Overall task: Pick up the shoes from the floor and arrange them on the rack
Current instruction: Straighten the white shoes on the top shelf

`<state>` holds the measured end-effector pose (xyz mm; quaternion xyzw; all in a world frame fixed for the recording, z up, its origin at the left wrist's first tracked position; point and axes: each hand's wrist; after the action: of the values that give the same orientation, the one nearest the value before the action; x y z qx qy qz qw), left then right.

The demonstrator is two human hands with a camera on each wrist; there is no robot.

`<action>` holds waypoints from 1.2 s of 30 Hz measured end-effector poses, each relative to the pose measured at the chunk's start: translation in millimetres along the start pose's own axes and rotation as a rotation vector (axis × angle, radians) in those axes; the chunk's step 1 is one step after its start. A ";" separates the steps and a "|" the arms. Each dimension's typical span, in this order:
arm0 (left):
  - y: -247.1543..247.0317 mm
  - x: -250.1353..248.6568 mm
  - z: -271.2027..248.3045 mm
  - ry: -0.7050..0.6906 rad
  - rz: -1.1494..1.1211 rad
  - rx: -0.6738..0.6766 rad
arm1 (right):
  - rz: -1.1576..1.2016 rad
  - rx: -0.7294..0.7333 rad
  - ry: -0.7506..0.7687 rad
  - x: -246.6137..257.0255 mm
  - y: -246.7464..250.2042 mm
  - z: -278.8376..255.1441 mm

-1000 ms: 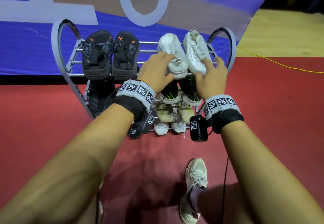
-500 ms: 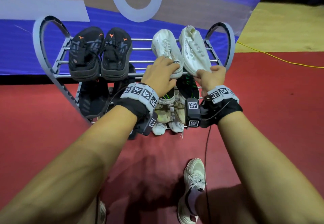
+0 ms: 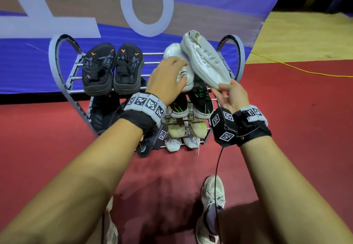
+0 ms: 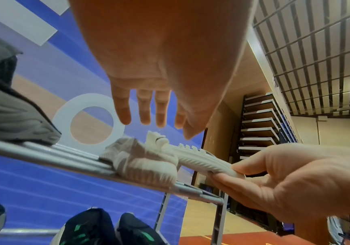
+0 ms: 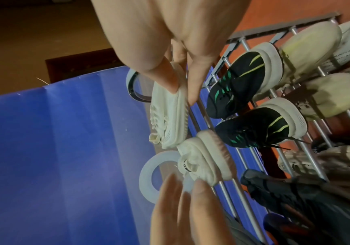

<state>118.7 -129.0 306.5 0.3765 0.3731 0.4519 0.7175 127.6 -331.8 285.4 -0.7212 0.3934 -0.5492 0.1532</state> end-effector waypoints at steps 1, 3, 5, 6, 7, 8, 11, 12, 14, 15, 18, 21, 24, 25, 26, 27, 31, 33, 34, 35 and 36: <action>6.5 -0.6 0.5 0.003 -0.014 -0.045 | 0.007 0.048 -0.002 2.9 0.8 -4.1; 17.3 -1.5 0.8 -0.006 -0.047 -0.119 | 0.009 0.115 -0.013 6.3 1.4 -10.4; 23.4 -0.5 1.2 -0.020 -0.058 -0.163 | -0.036 0.176 -0.029 5.4 0.6 -15.9; 25.3 0.7 1.2 -0.023 -0.041 -0.178 | -0.071 0.197 -0.033 4.3 -0.2 -18.7; 27.1 2.0 1.1 -0.029 -0.007 -0.190 | -0.112 0.217 -0.030 3.4 -1.5 -21.8; 28.6 3.9 1.2 -0.039 0.042 -0.194 | -0.156 0.234 -0.019 2.2 -2.7 -24.7; 33.3 11.4 0.5 -0.067 0.227 -0.103 | -0.288 0.317 0.030 0.3 -7.5 -30.7; 34.9 15.6 0.3 -0.064 0.272 -0.056 | -0.326 0.348 0.043 -0.4 -9.7 -32.3; 40.4 25.7 0.5 -0.037 0.325 0.012 | -0.400 0.403 0.076 -1.1 -13.7 -32.8; 44.7 30.9 0.5 -0.013 0.351 0.029 | -0.434 0.428 0.104 -0.4 -14.9 -31.9; 57.8 45.8 1.8 0.037 0.457 0.076 | -0.507 0.496 0.186 3.6 -16.7 -28.4; 70.4 55.2 0.1 0.036 0.433 0.216 | -0.557 0.585 0.234 5.9 -18.2 -26.9; 81.3 63.2 -6.8 0.068 0.360 0.348 | -0.651 0.647 0.300 1.7 -19.6 -25.1; 83.5 64.8 -9.0 0.074 0.326 0.392 | -0.692 0.658 0.328 0.0 -19.6 -23.6; 84.0 65.9 -10.9 0.071 0.291 0.429 | -0.743 0.661 0.364 -1.7 -19.5 -21.9; 83.3 65.8 -12.9 0.067 0.262 0.452 | -0.815 0.654 0.422 -3.2 -19.5 -20.0; 70.7 65.3 -23.1 0.050 0.183 0.565 | -1.123 0.644 0.816 -13.1 -23.1 -16.6; 59.3 63.9 -31.6 0.024 0.090 0.616 | -1.209 0.635 0.866 -18.0 -26.0 -14.8; 54.0 63.6 -35.8 0.020 0.043 0.612 | -1.250 0.631 0.860 -20.5 -27.6 -13.9; 49.6 62.9 -39.0 0.024 0.005 0.594 | -1.276 0.636 0.855 -22.6 -28.9 -13.2; 46.8 61.6 -41.4 0.031 -0.028 0.567 | -1.283 0.643 0.867 -25.1 -30.0 -13.2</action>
<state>84.6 -48.9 317.5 0.5501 0.5006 0.3254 0.5839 125.4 -291.2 292.8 -0.4514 -0.2450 -0.8437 -0.1558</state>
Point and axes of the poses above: each hand's wrist, its own z-axis towards the middle knuckle, its own y-axis out of the back of the hand, x = y × z, and after that the axes turned 13 degrees about z, right-handed
